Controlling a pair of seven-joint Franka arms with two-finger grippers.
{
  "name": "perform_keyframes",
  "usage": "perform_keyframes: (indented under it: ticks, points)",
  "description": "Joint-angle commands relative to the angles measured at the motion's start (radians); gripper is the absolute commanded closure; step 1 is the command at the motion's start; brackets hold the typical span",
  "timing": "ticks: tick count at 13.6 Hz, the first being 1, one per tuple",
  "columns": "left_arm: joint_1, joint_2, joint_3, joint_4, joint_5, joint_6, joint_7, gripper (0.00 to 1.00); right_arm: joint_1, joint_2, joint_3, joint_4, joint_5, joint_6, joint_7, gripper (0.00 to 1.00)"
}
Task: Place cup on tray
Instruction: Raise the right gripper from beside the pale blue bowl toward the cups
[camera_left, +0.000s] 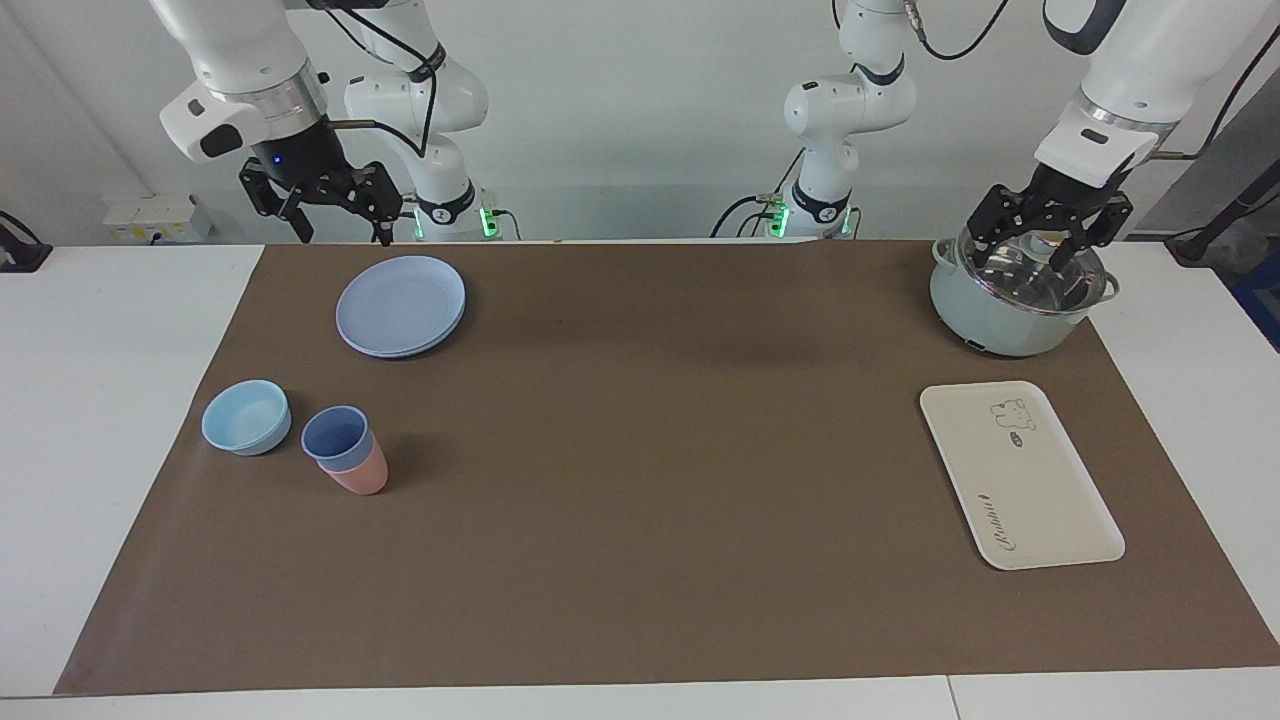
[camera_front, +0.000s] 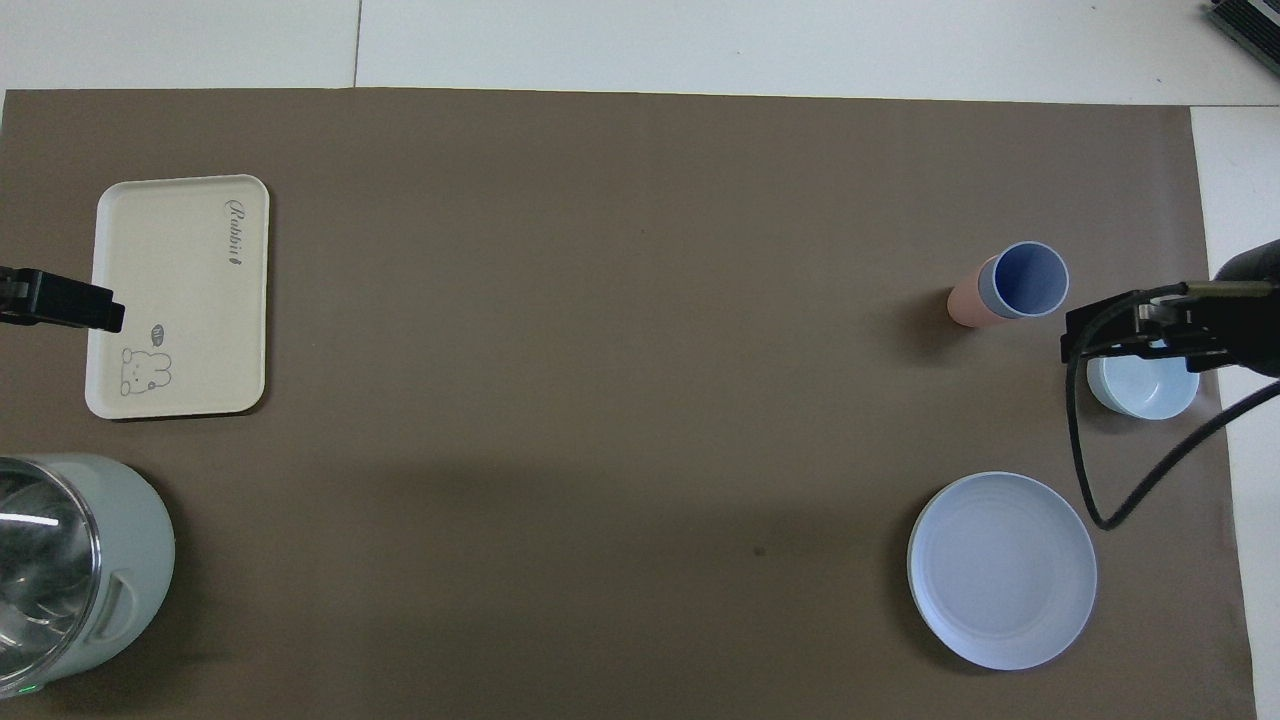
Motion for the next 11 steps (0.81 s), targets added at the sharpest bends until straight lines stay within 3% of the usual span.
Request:
perform_keyframes:
  ticks: [1,5,11]
  points:
    - [-0.002,-0.026,0.007,-0.029,-0.005,-0.001,-0.007,0.0,-0.011,-0.023,0.001,-0.025,-0.002,-0.001,-0.022,0.0]
    - [-0.002,-0.026,0.005,-0.029,-0.005,-0.001,-0.007,0.0,-0.02,-0.092,-0.004,-0.023,0.0,-0.023,-0.031,0.0]
    - [-0.002,-0.027,0.007,-0.029,-0.005,-0.001,-0.007,0.0,-0.049,-0.082,-0.007,-0.023,0.003,0.006,-0.025,0.0]
